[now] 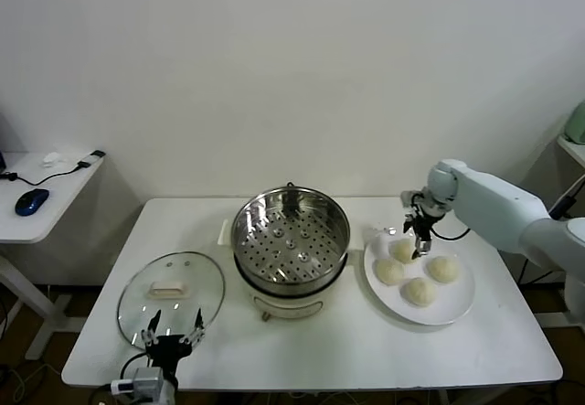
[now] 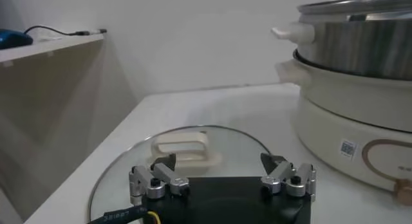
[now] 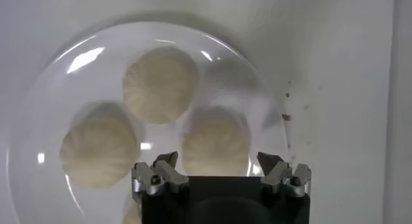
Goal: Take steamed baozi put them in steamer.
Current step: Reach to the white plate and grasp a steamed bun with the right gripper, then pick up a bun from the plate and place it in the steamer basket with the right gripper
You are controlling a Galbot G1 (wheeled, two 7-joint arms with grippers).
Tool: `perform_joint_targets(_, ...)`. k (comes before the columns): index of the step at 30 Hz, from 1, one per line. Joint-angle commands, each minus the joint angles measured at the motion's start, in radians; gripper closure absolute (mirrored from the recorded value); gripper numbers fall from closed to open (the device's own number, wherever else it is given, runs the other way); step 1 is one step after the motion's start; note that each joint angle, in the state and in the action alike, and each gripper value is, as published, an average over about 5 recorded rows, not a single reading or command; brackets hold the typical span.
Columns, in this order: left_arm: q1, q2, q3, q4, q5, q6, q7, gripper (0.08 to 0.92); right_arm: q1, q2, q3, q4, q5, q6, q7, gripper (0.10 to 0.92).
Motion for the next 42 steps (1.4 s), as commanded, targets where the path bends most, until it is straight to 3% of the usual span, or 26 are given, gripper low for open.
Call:
perform_joint_targets(1,0.004,0.000,0.002,0.000,0.002,-0.001,0.000,0.177,-0.070,0.032,0.086,-0.065,-0.052,-0.018,0.045,0.203)
perform_joint_targets(5,0.006,0.001,0.001,-0.001,0.002,0.000,-0.003,0.177,-0.077,0.031,0.112,-0.059,-0.048,-0.016,0.053,0.223)
perform_joint_targets(12,0.020,-0.005,0.005,-0.019,0.009,0.000,-0.006,0.177,-0.011,-0.011,0.072,0.031,-0.001,0.003,0.014,0.363)
perform_joint_targets(19,0.037,-0.014,0.016,-0.047,0.020,-0.001,-0.006,0.177,0.351,-0.052,-0.162,0.189,0.140,0.103,-0.075,0.389)
perform_joint_targets(24,0.044,-0.014,0.018,-0.064,0.023,0.001,-0.006,0.177,0.653,0.035,-0.319,0.318,0.308,0.197,-0.125,0.389)
perform_joint_targets(30,0.043,-0.011,0.021,-0.071,0.028,0.002,-0.005,0.177,0.806,0.221,-0.393,0.511,0.363,0.398,-0.106,0.389)
perform_joint_targets(35,0.051,-0.010,0.021,-0.080,0.029,0.000,-0.005,0.177,0.741,0.314,-0.418,0.587,0.219,0.620,-0.038,0.389)
perform_joint_targets(39,0.064,-0.003,0.020,-0.085,0.030,-0.006,-0.006,0.177,0.590,0.338,-0.355,0.482,0.012,0.757,-0.003,0.389)
perform_joint_targets(42,0.071,0.002,0.019,-0.087,0.031,-0.008,-0.007,0.177,0.485,0.343,-0.312,0.418,-0.077,0.772,0.027,0.389)
